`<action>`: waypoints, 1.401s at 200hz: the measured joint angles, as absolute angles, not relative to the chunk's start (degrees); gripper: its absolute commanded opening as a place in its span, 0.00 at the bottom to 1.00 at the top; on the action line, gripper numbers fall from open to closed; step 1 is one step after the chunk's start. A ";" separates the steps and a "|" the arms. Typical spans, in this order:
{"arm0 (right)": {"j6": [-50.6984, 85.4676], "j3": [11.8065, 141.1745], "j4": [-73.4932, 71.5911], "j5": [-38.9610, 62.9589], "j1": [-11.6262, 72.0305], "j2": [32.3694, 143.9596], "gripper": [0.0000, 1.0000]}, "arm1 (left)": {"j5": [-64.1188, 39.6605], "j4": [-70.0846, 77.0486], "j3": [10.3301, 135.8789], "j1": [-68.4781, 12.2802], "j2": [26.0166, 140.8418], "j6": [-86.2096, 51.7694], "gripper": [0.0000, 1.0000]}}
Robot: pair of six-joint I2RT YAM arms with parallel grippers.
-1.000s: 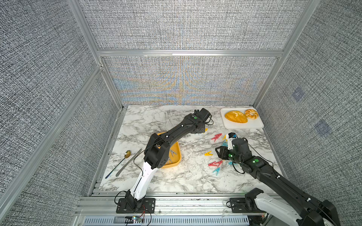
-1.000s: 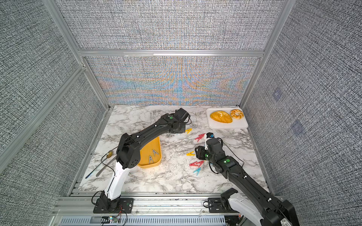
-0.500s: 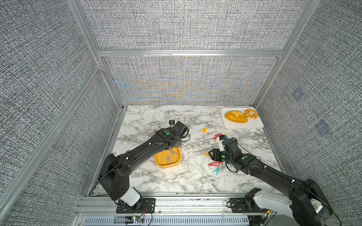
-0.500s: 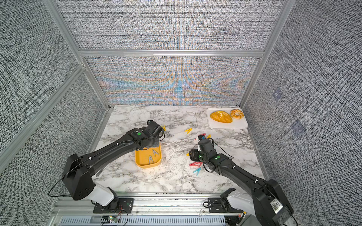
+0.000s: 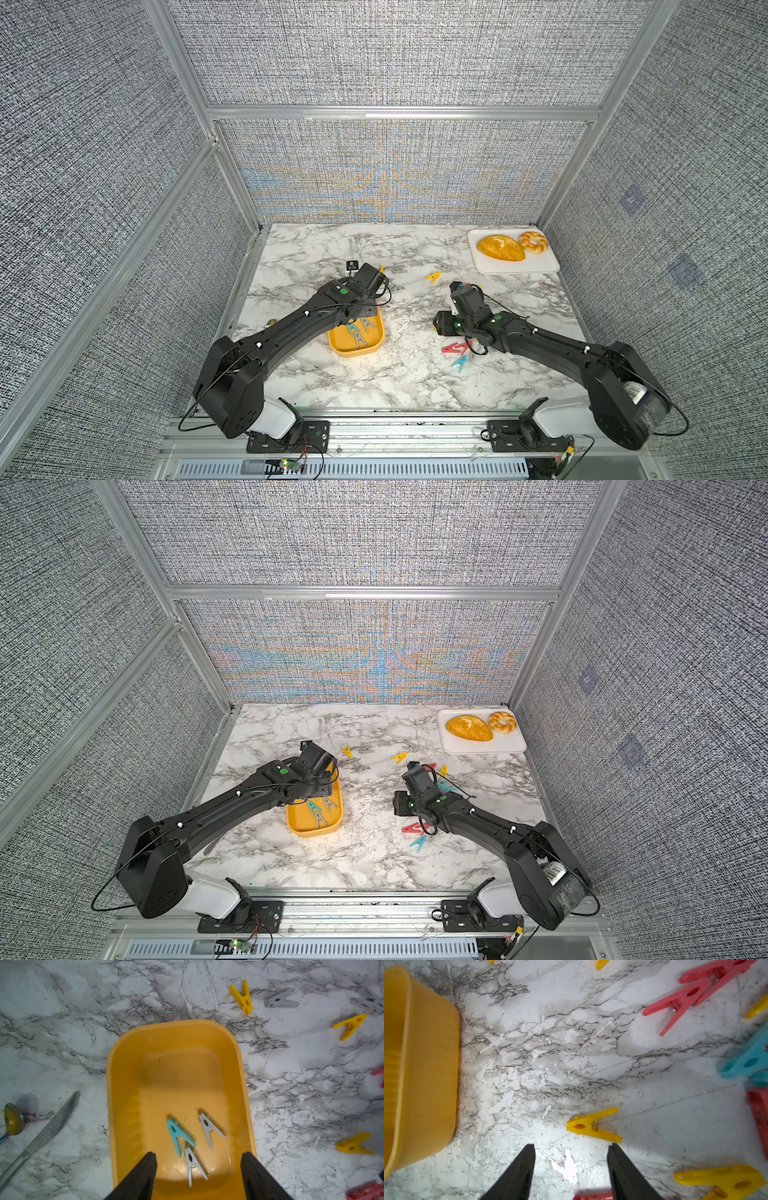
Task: Put the clothespins into the storage box
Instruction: Place the clothespin in the storage box, then pick up the clothespin from the center of the board.
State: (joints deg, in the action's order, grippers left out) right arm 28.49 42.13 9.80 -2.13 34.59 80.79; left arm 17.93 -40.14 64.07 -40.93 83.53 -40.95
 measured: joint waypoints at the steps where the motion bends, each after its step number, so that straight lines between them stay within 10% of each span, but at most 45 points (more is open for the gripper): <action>1: 28.40 42.30 9.91 -2.26 34.68 81.01 0.67 | 17.89 -40.10 64.01 -40.95 83.44 -40.95 0.70; 121: 25.52 49.10 14.92 -10.07 37.43 93.38 0.82 | 12.38 -36.49 54.81 -40.84 75.85 -42.92 0.70; 280: 25.17 48.73 13.47 -10.00 37.23 94.11 0.52 | 7.53 -32.60 52.69 -41.17 76.86 -44.16 0.67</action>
State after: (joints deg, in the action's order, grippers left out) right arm 25.17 48.73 13.47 -10.00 37.23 94.11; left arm 7.53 -32.60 52.69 -41.17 76.86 -44.16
